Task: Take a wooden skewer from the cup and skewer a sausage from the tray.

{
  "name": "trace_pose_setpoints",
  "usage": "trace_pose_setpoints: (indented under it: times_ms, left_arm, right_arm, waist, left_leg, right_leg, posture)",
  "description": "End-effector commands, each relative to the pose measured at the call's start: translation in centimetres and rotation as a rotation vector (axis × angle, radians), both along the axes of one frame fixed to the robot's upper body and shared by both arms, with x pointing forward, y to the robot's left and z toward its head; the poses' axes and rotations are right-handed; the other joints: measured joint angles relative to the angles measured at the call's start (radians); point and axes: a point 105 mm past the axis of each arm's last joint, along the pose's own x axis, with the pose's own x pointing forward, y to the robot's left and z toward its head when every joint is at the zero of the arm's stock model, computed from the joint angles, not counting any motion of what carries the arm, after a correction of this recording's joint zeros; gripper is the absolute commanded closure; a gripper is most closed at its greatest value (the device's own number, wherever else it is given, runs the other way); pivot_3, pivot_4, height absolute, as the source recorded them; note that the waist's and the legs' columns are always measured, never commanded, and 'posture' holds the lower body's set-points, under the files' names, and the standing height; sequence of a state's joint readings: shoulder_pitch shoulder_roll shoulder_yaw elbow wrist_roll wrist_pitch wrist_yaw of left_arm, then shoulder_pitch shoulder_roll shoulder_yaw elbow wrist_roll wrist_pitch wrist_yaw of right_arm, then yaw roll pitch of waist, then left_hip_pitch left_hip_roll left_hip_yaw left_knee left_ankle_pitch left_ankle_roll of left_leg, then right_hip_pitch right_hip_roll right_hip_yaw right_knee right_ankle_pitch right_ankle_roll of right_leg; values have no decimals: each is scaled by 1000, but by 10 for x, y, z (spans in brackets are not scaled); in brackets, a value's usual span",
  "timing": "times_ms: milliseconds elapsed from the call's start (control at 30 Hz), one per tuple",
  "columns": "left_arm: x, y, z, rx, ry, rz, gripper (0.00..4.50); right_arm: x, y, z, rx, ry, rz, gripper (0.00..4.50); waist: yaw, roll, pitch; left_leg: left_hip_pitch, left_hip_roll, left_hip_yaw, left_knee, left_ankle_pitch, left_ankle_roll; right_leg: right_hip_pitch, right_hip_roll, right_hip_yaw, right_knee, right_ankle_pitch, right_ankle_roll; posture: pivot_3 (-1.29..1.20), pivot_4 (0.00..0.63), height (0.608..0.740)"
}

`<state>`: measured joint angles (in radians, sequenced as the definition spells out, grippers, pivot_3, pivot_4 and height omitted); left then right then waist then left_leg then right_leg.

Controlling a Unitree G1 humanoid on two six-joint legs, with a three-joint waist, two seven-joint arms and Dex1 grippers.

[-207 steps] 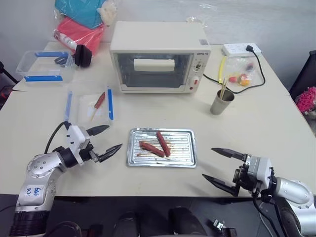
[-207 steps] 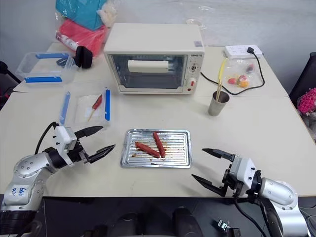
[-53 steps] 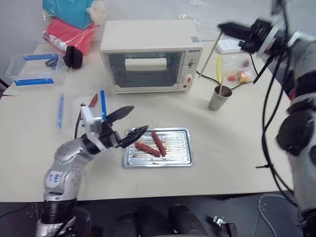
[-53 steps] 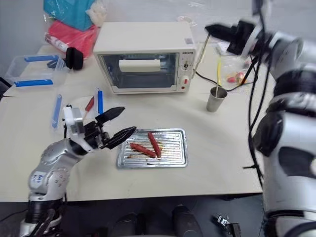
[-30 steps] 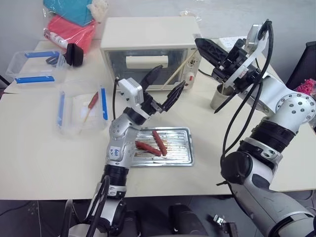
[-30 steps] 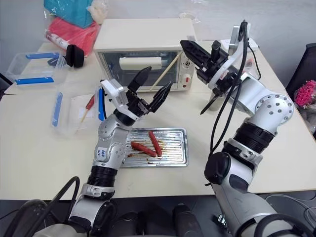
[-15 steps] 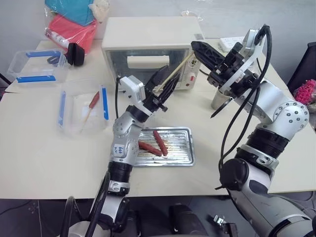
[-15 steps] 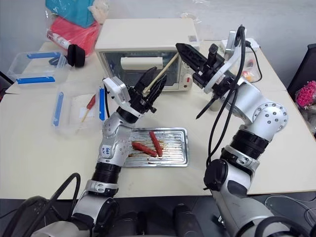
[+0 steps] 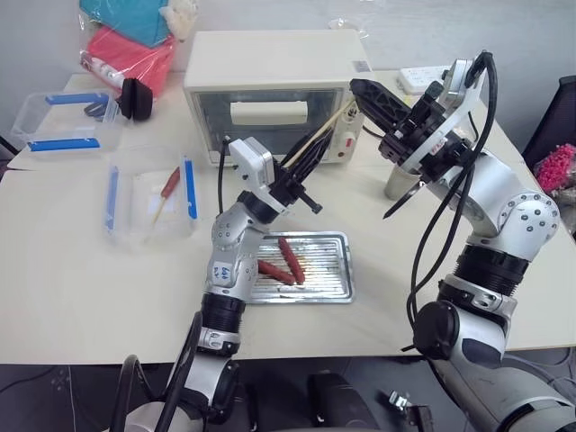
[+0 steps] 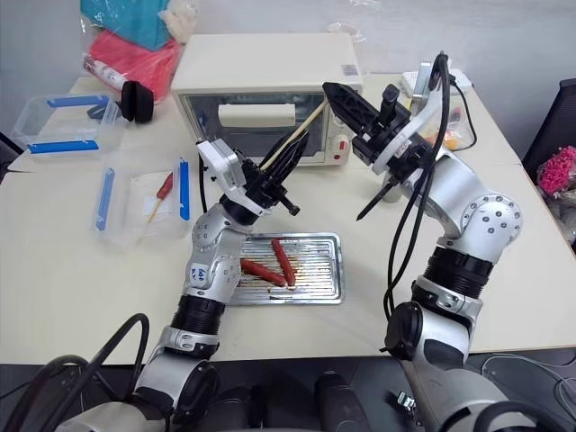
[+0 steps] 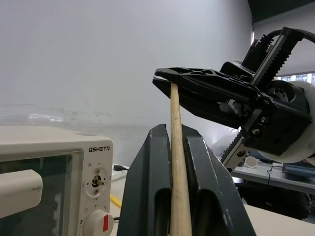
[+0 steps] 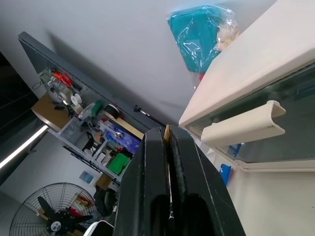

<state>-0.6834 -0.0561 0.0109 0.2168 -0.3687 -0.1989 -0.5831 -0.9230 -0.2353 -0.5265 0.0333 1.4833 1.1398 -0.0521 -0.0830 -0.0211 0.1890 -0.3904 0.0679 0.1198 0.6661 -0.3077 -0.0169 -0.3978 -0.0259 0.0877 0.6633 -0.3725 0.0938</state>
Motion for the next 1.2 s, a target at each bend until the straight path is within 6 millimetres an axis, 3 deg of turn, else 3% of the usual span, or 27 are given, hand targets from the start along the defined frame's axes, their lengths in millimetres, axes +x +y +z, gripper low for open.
trace_pose_setpoints:
  times_ms: [33, 167, 300, 367, 533, 667, 767, 900, 1067, 1200]
  left_arm:
    - [-4, 10, 11, -23, -30, 3, 4500]
    - [-5, 23, 7, 23, -30, 17, 4500]
    - [-14, 55, -9, 146, -22, 46, 4500]
    - [-22, 79, -18, 219, -1, 64, 4500]
    - [-43, 136, -37, 348, 86, 152, 4500]
    - [-59, 179, -47, 345, 183, 273, 4500]
    - [-70, 200, -54, 334, 244, 341, 4500]
    - [-78, 211, -60, 336, 295, 370, 4500]
    - [-77, 217, -57, 328, 311, 374, 4500]
    - [-76, 217, -59, 331, 329, 368, 4500]
  right_arm:
    - [-11, -1, -2, -105, -71, 4, 3498]
    - [-6, -19, -13, -170, -67, -29, 2149]
    - [-12, -47, -31, -368, -136, -71, 671]
    - [-18, -59, -49, -533, -196, -80, 41]
    - [-28, -100, -100, -970, -412, -102, 41]
    - [-32, -130, -123, -1138, -513, -126, 41]
    - [-38, -139, -139, -1203, -513, -71, 41]
    - [-44, -116, -141, -1151, -493, 15, 41]
    - [-59, -49, -124, -1053, -475, 163, 41]
    - [-61, -3, -129, -1081, -347, 239, 41]
  waist:
    - [0, 0, 0]
    - [1, 0, 0]
    - [2, 0, 0]
    - [0, 0, 0]
    - [0, 0, 0]
    - [1, -1, 0]
    - [3, -1, 0]
    - [4, -1, 0]
    - [-1, -1, 0]
    - [-1, -1, 0]
  left_leg:
    - [0, 0, 0, 0, 0, 0]
    - [0, 0, 0, 0, 0, 0]
    - [0, 0, 0, -1, 0, 0]
    - [0, 1, 0, -2, 0, 0]
    - [1, 1, 0, -2, 0, 0]
    - [5, 0, 0, -1, 0, 0]
    - [5, 0, -1, -1, 0, 0]
    - [5, 0, -1, -1, 0, 0]
    - [5, 1, -2, -1, 0, 0]
    - [5, 2, -3, -2, 0, 0]
  right_leg:
    - [0, 0, 0, 0, 0, 0]
    - [0, 0, 0, -1, 0, 0]
    - [0, 0, 0, -1, 0, 0]
    - [0, 0, 0, -3, 0, 0]
    - [1, 0, 0, -3, 0, 0]
    - [6, 0, 0, -4, 1, 1]
    - [6, 0, 0, -4, 1, 1]
    - [6, -1, 0, -4, 1, 1]
    - [6, 0, 0, -2, 1, 1]
    - [5, 0, -1, -2, 1, 1]
  posture:
    - [0, 150, 740]
    - [0, 150, 740]
    - [0, 150, 740]
    - [0, 150, 740]
    - [0, 150, 740]
    - [0, 150, 740]
    - [0, 150, 740]
    - [0, 150, 740]
    - [0, 150, 740]
    - [0, 150, 740]
